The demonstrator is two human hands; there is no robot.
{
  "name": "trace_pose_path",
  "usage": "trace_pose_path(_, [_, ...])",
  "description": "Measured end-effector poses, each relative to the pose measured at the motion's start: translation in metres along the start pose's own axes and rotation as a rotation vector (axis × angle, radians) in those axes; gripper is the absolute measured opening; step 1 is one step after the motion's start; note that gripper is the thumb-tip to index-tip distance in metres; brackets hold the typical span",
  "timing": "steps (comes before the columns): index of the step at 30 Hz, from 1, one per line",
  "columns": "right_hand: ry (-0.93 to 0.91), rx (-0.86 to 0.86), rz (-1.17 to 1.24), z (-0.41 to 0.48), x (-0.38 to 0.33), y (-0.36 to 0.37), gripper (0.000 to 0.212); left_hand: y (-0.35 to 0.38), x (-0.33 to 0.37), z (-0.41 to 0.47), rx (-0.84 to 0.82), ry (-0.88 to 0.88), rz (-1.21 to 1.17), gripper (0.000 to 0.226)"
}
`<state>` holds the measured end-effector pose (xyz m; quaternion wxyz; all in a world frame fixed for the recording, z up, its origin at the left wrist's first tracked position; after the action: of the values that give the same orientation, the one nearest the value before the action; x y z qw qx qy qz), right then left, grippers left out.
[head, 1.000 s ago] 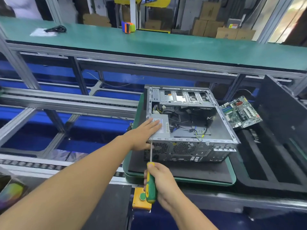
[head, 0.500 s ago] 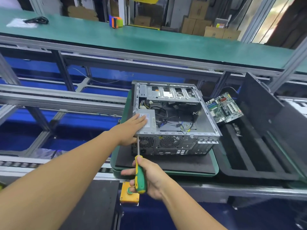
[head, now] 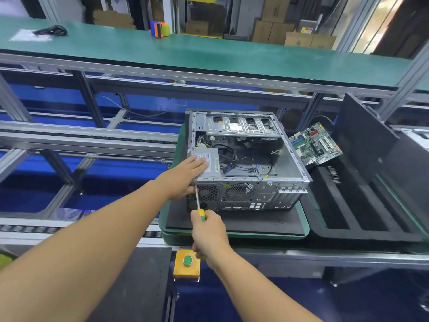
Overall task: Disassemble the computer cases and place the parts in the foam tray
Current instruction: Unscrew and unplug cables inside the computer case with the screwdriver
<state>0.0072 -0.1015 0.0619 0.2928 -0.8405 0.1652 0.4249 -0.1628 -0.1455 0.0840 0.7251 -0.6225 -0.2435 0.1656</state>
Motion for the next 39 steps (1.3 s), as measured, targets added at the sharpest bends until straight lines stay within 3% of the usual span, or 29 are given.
trace_pose_path(3, [0.292, -0.294, 0.322, 0.000, -0.006, -0.009, 0.028, 0.001, 0.001, -0.001, 0.009, 0.003, -0.003, 0.084])
trace_pose_path(6, [0.358, -0.487, 0.436, -0.002, -0.004, -0.014, 0.035, 0.000, 0.001, 0.000, 0.027, -0.005, -0.027, 0.085])
trace_pose_path(9, [0.322, -0.433, 0.478, -0.005, 0.008, -0.009, 0.030, 0.000, 0.001, -0.002, 0.025, -0.020, -0.042, 0.086])
trace_pose_path(14, [0.071, -0.072, 0.346, -0.003, 0.016, 0.000, 0.008, -0.002, 0.002, -0.003, 0.019, -0.015, -0.048, 0.086])
trace_pose_path(16, [-0.012, 0.034, 0.224, 0.000, 0.016, -0.002, 0.019, -0.002, 0.003, -0.002, 0.031, -0.009, -0.047, 0.085])
trace_pose_path(18, [0.022, -0.015, 0.200, 0.004, 0.013, -0.002, 0.022, -0.001, 0.002, -0.002, 0.035, -0.003, -0.046, 0.085])
trace_pose_path(20, [0.189, -0.193, 0.330, 0.003, 0.008, -0.003, 0.012, 0.000, 0.001, -0.002, 0.038, 0.000, -0.050, 0.085])
trace_pose_path(23, [0.370, -0.414, 0.508, 0.000, 0.007, -0.008, 0.037, 0.001, 0.000, -0.001, 0.048, -0.001, -0.059, 0.085])
trace_pose_path(25, [0.328, -0.408, 0.511, 0.000, 0.007, -0.010, 0.034, 0.001, -0.002, -0.001, 0.050, 0.000, -0.065, 0.085])
trace_pose_path(28, [0.211, -0.272, 0.473, -0.001, 0.005, -0.007, 0.013, 0.004, -0.004, -0.001, 0.049, -0.008, -0.062, 0.085])
trace_pose_path(31, [0.227, -0.221, 0.411, -0.002, 0.008, 0.000, 0.018, 0.007, -0.007, -0.001, 0.050, -0.014, -0.060, 0.085])
trace_pose_path(36, [0.409, -0.426, 0.513, -0.007, -0.008, -0.004, 0.021, 0.009, -0.007, -0.001, 0.058, -0.006, -0.071, 0.084])
trace_pose_path(39, [0.368, -0.443, 0.485, -0.005, -0.006, -0.007, 0.027, 0.008, -0.006, 0.000, 0.060, -0.004, -0.074, 0.084])
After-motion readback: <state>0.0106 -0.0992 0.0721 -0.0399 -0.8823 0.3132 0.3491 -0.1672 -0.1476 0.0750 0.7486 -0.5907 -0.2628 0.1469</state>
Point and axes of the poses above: each hand's wrist, its own z-axis towards the middle knuckle, its own y-axis out of the palm, x = y × z, the point moved 3 cm from there along z, towards the middle knuckle, and after that the axes turned 13 degrees about x, right-handed, at the moved point
